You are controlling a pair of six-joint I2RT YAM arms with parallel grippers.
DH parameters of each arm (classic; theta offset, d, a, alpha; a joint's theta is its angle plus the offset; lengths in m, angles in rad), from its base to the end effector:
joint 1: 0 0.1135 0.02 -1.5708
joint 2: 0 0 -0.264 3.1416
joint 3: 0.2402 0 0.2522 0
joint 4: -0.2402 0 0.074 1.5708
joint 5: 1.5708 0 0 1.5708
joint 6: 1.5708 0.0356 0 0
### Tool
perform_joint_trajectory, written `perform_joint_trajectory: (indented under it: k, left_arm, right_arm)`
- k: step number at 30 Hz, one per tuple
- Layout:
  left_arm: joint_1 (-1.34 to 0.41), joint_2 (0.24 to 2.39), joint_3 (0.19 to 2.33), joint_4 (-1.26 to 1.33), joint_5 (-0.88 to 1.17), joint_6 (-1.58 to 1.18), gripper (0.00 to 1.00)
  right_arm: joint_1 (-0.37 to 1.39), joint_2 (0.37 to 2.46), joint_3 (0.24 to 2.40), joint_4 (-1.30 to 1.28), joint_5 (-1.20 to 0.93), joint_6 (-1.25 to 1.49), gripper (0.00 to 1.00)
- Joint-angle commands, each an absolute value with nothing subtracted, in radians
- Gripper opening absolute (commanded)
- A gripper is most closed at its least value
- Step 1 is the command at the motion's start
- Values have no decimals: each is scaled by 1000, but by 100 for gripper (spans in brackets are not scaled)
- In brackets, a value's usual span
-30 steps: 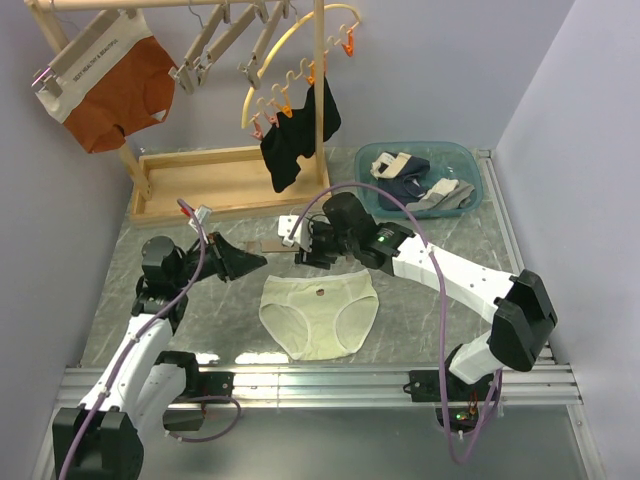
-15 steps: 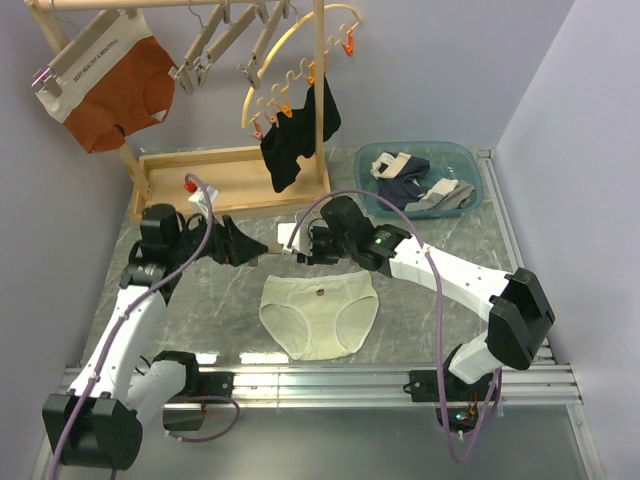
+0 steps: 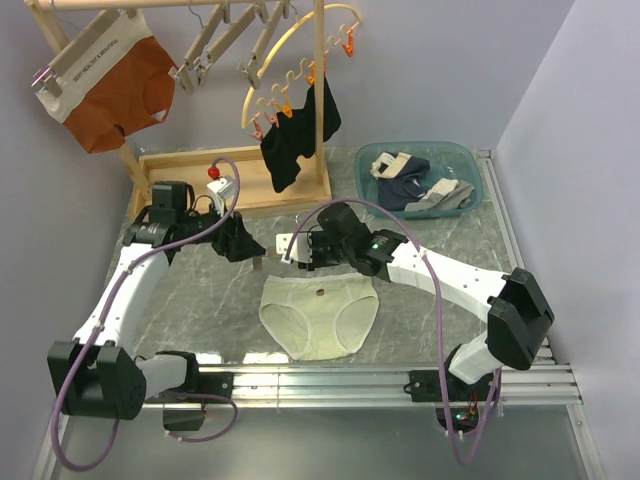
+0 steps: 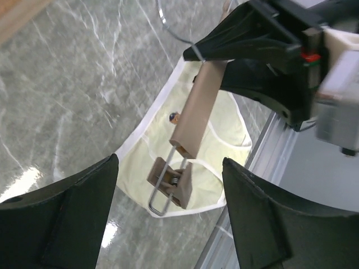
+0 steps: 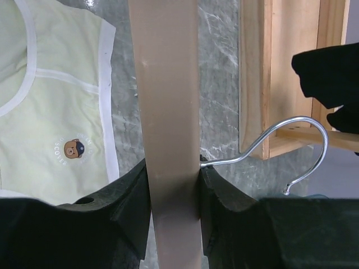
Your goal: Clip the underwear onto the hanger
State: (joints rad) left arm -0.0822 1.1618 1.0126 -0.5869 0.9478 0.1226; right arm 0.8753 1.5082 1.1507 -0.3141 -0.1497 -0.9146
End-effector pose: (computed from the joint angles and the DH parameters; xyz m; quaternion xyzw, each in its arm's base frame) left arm 0.2332 -0.0482 0.3150 0.2672 0.7902 -0.4098 0.3690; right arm 0.2134 0.2640 0.2795 -0.7210 0.5365 0.0588 0.4346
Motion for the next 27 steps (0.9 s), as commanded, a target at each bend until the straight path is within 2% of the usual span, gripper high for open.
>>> perform_joint_trajectory:
  k: [1,5,11,19,27]
  left_arm:
    - [-84,1189,1048,-650,997,192,80]
    - [-84,1196,1031,-632,994,176,80]
    - [-84,1232,1029,-649,1008,178,72]
    - [-84,1243,1008,-635,1009,166,70]
    - [-84,1253,1009,-632,1017,167,47]
  right_arm:
    - [894,1486,1141,-271,-115,-943,0]
    - [899,1485,1143,-275,-109,-942,0]
    - [899,1483,1141,-273,-101,-939,0]
    - [899,1480,1144,-275,-97,-936,0]
    - [899,1476,1143,-278,-94,-937,0]
